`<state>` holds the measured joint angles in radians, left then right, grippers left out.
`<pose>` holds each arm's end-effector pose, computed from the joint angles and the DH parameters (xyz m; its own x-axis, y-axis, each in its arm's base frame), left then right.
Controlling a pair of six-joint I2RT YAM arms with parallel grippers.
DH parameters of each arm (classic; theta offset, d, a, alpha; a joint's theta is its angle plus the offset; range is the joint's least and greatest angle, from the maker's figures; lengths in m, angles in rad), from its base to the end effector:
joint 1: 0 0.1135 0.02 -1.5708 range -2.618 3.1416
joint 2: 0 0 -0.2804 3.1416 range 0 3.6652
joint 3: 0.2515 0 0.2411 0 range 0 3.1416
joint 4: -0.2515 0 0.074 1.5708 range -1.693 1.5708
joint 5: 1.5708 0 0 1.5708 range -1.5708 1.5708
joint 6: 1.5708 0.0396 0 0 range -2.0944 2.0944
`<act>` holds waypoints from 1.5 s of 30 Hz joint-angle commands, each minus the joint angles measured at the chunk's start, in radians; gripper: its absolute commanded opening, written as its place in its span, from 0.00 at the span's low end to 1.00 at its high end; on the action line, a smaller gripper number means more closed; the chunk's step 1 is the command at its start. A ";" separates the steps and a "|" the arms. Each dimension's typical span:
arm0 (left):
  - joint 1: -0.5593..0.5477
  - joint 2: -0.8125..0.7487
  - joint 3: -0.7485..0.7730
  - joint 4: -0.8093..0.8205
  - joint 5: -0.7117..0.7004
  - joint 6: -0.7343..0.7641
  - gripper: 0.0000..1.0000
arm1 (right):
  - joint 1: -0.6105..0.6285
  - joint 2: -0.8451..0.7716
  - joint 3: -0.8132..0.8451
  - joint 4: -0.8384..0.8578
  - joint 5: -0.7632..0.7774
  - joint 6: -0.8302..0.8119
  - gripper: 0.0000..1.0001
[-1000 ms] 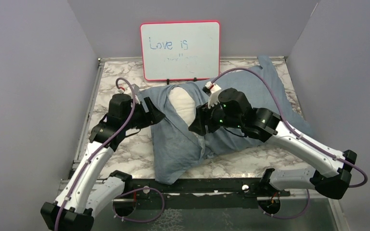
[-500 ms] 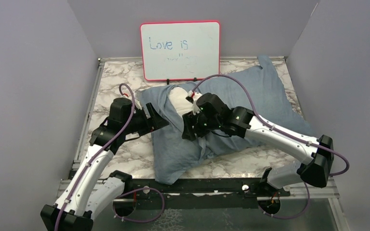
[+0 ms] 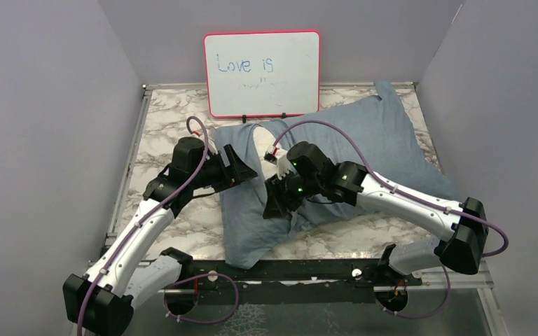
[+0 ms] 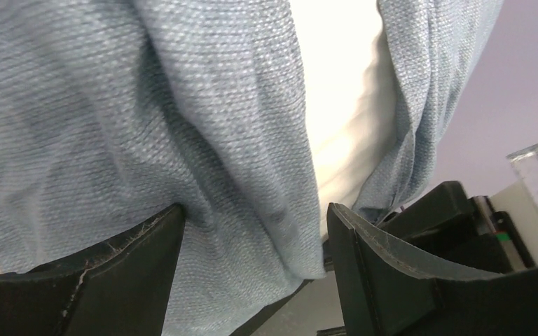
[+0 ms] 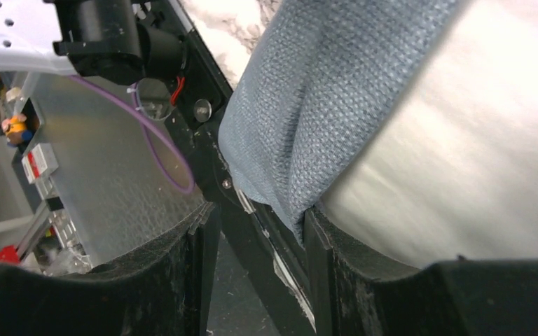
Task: Remove the pillowcase from the pillow
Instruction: Remove the pillow from the pillowcase.
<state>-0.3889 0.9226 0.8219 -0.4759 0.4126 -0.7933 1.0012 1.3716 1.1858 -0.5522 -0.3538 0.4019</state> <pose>0.1619 -0.0835 0.3131 -0.8231 -0.3683 -0.4323 0.1024 0.6525 -0.7508 0.1434 0.2494 0.3294 -0.6970 -0.4080 -0.5897 -0.7123 0.4886 0.5039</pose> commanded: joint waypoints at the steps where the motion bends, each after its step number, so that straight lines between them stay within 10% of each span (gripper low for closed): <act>1: -0.048 0.019 -0.009 0.116 0.005 -0.041 0.77 | 0.008 -0.013 -0.030 0.103 -0.122 0.003 0.51; 13: -0.216 0.088 -0.007 0.074 -0.165 -0.024 0.65 | 0.008 -0.062 -0.094 0.309 -0.242 0.072 0.52; 23: -0.228 0.047 -0.024 0.033 -0.241 -0.023 0.05 | 0.008 -0.103 -0.015 0.092 0.017 0.053 0.56; 30: -0.228 0.016 -0.031 0.005 -0.221 -0.001 0.00 | 0.008 -0.040 0.116 -0.191 0.475 0.052 0.62; 45: -0.229 -0.017 -0.070 -0.009 -0.196 -0.009 0.00 | 0.017 0.133 0.219 -0.289 0.697 0.151 0.77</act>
<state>-0.6106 0.9363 0.7746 -0.4576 0.1917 -0.8032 1.0187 1.5066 1.3605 -0.7536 0.1806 0.5117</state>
